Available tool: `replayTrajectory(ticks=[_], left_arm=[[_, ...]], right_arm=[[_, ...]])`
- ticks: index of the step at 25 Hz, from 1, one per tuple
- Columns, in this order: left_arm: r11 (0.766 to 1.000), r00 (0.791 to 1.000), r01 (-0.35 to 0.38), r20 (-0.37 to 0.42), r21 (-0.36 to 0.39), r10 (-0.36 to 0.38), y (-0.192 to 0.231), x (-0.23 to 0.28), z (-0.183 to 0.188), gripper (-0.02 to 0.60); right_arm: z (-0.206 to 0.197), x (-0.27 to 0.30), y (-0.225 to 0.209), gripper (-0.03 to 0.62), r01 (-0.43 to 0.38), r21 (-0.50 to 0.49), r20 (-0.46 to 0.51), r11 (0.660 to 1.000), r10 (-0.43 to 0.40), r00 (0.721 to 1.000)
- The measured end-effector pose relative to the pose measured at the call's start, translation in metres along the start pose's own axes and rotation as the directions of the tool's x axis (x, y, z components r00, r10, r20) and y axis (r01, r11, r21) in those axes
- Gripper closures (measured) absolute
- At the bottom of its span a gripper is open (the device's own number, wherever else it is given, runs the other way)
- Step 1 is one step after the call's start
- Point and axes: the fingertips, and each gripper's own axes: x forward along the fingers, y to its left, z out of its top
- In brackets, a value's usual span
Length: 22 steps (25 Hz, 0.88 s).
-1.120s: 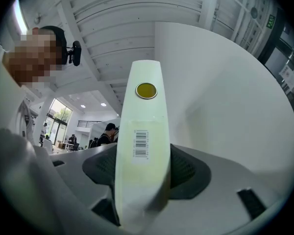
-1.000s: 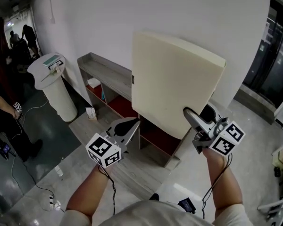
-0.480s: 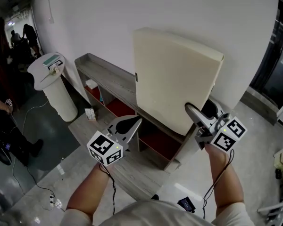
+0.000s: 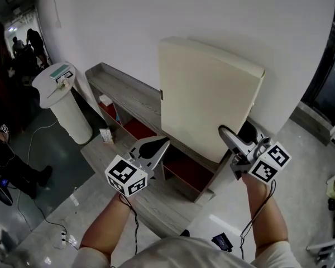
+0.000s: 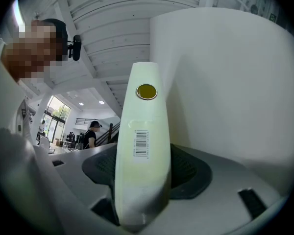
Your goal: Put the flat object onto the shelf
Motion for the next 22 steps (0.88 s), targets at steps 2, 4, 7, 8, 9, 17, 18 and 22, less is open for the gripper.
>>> replayTrajectory(ticks=[2,4,7,8,9,17,18,22], left_arm=[[1.0,1.0,0.005,0.001,0.002,-0.005,-0.001,0.003,0.0,0.566],[1.0,1.0,0.011,0.001,0.005,-0.011,-0.003,0.006,0.0,0.566],[1.0,1.0,0.015,-0.002,0.008,-0.015,-0.006,0.009,0.0,0.566],[1.0,1.0,0.015,-0.002,0.008,-0.015,-0.007,0.009,0.0,0.567],[1.0,1.0,0.016,-0.001,0.007,-0.016,-0.007,0.01,0.0,0.566],[1.0,1.0,0.024,-0.008,0.004,-0.024,-0.013,0.01,-0.002,0.566],[1.0,1.0,0.023,-0.008,0.003,-0.023,-0.013,0.008,-0.002,0.566],[1.0,1.0,0.021,-0.003,-0.001,-0.021,-0.016,0.001,-0.001,0.566]], right_arm=[[-0.001,0.0,-0.002,0.299,0.003,0.003,0.008,1.0,-0.003,1.0],[-0.001,0.0,-0.002,0.296,-0.005,0.001,0.012,1.0,0.005,1.0],[-0.001,-0.001,0.0,0.29,-0.018,-0.001,0.016,1.0,0.018,1.0],[-0.001,-0.001,0.0,0.289,-0.02,-0.002,0.015,1.0,0.02,1.0],[-0.001,-0.001,0.0,0.286,-0.022,-0.003,0.014,1.0,0.022,1.0],[-0.001,-0.007,0.0,0.276,0.015,-0.038,0.014,0.999,-0.015,1.0],[0.0,-0.01,-0.001,0.276,0.024,-0.037,0.018,0.999,-0.023,1.0],[0.003,-0.022,0.001,0.275,0.066,-0.043,0.03,0.997,-0.065,0.997]])
